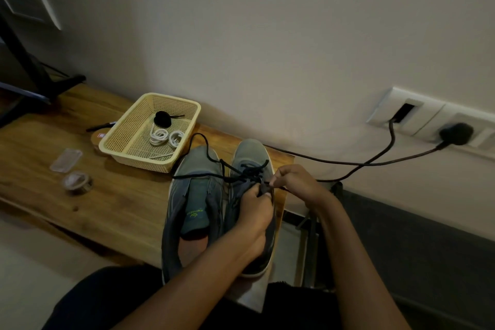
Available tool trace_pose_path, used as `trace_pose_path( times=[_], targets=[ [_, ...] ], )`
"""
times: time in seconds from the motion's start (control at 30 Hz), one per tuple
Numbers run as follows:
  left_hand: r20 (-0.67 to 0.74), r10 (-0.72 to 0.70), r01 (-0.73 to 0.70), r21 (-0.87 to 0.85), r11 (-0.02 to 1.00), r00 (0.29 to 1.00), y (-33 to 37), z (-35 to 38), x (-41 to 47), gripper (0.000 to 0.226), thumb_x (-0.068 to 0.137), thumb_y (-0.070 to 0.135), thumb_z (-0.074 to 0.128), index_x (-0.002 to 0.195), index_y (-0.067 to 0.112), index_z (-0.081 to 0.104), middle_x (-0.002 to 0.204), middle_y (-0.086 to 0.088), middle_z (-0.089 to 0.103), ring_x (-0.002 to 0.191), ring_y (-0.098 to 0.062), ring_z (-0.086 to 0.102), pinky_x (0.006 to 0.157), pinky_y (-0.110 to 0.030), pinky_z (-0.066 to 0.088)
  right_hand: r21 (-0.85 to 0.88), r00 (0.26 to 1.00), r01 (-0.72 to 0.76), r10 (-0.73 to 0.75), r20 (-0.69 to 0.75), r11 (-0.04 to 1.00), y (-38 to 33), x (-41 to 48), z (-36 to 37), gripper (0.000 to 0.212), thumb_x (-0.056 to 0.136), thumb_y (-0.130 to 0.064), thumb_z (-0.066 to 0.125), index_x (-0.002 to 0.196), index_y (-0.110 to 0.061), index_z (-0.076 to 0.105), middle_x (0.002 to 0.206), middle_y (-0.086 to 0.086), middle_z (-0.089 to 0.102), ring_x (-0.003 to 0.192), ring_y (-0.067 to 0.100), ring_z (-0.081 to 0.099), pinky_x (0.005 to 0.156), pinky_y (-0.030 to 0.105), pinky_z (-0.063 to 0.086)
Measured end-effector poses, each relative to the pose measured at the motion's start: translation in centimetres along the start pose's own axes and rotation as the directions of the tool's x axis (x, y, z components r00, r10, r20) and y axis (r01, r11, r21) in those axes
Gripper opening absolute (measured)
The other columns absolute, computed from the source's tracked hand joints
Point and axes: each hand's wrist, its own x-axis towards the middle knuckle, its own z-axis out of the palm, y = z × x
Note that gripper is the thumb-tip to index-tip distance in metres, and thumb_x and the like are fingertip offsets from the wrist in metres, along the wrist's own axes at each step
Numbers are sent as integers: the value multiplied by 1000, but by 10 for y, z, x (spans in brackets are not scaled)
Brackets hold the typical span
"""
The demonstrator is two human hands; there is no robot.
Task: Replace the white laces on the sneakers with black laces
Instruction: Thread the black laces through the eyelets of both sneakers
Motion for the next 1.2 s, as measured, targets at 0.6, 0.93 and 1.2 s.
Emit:
trace_pose_path(
  times=[0.6, 0.93, 1.2],
  targets=[
    [228, 260, -344, 548, 762, 938, 10, -16, -10, 52, 97, 24, 50, 146, 17, 33, 148, 2, 34, 136, -18, 33, 105, -27, 29, 61, 999, 48, -47, -5, 997, 10, -4, -12, 14, 86, -3, 55, 73, -2, 61, 84, 13, 60, 83, 21, 55, 72, 27, 41],
    [146, 487, -242, 960, 140, 861, 12, -38, 29, 39, 92, 57, 43, 103, 28, 66, 155, 0, 23, 144, -27, 4, 113, -47, 9, -133, 988, 147, -153, -35, 980, 7, 6, 5, 18, 86, -9, 63, 83, 8, 68, 77, 11, 60, 69, 13, 51, 65, 28, 41],
    [147, 450, -234, 961, 145, 881, 12, -36, 31, 33, 86, 53, 52, 92, 29, 73, 156, 6, 24, 145, -25, 3, 114, -51, 4, -30, 997, 55, -56, -49, 998, 9, 7, 4, 14, 85, -4, 62, 76, 6, 64, 85, 20, 65, 83, 19, 61, 72, 25, 45]
  ],
)
